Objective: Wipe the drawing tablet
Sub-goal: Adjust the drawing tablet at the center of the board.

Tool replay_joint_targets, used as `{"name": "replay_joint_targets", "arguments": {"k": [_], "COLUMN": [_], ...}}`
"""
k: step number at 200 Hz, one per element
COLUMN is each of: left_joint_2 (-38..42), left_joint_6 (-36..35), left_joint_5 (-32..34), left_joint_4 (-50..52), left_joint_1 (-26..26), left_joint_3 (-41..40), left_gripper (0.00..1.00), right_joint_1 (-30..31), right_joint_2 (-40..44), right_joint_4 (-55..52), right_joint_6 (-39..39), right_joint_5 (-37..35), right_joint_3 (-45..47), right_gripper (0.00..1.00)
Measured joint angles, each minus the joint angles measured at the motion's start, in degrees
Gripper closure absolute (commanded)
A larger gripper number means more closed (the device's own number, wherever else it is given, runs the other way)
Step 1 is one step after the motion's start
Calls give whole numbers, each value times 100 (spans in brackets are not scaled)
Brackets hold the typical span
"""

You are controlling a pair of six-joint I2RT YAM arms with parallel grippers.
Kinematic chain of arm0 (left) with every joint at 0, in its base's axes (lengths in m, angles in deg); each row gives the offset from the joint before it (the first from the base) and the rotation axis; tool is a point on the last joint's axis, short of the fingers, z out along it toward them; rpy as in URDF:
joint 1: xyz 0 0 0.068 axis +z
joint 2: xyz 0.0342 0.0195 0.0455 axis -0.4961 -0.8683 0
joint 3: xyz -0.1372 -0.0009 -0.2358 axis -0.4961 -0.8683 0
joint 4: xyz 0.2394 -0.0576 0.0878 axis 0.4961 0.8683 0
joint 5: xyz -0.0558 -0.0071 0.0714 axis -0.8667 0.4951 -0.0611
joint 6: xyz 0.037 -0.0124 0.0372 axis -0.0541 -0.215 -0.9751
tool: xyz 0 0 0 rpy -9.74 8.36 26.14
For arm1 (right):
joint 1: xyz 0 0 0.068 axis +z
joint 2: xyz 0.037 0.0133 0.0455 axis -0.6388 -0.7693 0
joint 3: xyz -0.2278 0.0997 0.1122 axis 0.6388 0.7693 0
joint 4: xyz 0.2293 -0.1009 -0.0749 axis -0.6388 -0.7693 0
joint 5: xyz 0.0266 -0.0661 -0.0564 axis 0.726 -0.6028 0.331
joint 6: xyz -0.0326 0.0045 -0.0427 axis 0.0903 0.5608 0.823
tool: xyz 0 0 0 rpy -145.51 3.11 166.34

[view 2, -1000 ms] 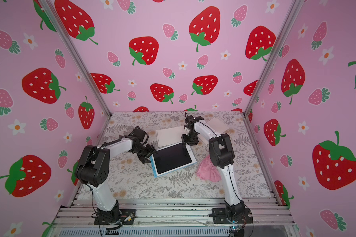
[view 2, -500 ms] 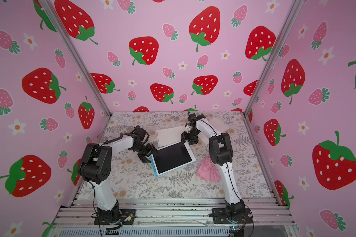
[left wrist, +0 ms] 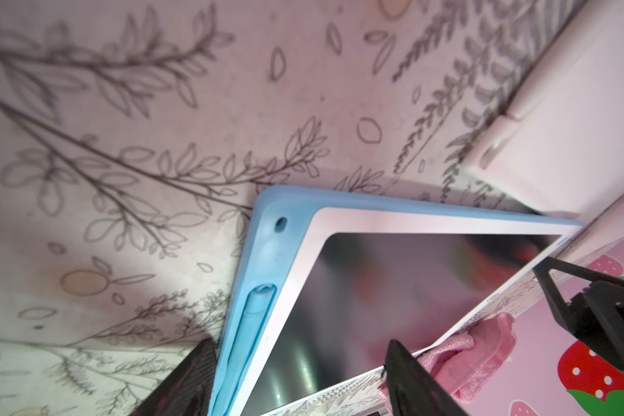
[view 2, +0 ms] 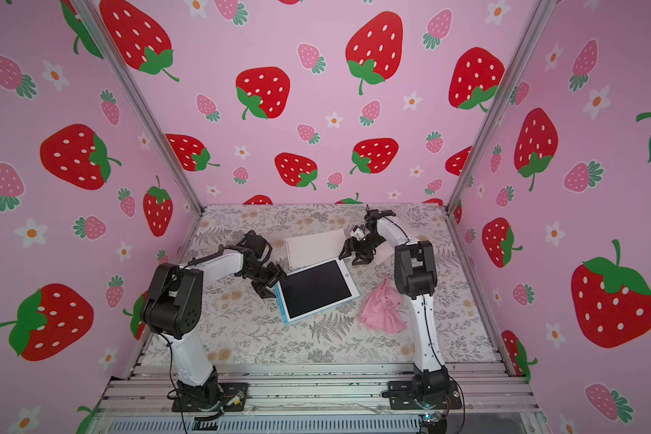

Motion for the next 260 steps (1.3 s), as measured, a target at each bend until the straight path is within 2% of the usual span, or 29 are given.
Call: {"name": "replay_joint_targets", "arguments": {"k": [38, 82, 94, 136, 180, 213, 260], "left_joint_2": [0, -59, -85, -212, -356, -389, -389], "left_joint_6": [136, 160, 157, 140, 140, 142, 144], "left_joint_5": [-59, -109, -116, -164, -302, -337, -358], "left_joint_4": [-76, -26, 17, 203, 380, 424, 411], "left_joint_1": [24, 50, 55, 94, 162, 175, 175], "left_joint_3": [-37, 17, 57, 223, 387, 426, 426], "left_gripper": [25, 25, 25, 25, 24, 24, 24], "right_joint_1": [57, -35, -63, -105, 17, 271, 319], "right_joint_2": [-94, -79, -31, 675, 1436, 1445, 1528], "right_joint_4": [-22, 170, 295, 551, 682, 688, 922], "right_joint_6": [188, 315, 313, 295, 247, 116, -164], "right_joint_5": [501, 868, 968, 1193, 1832, 2037, 2039], "right_joint_3": [7, 184, 297, 811, 1373, 1714, 1757], "right_gripper": [35, 47, 53, 60, 69, 78, 95]}}
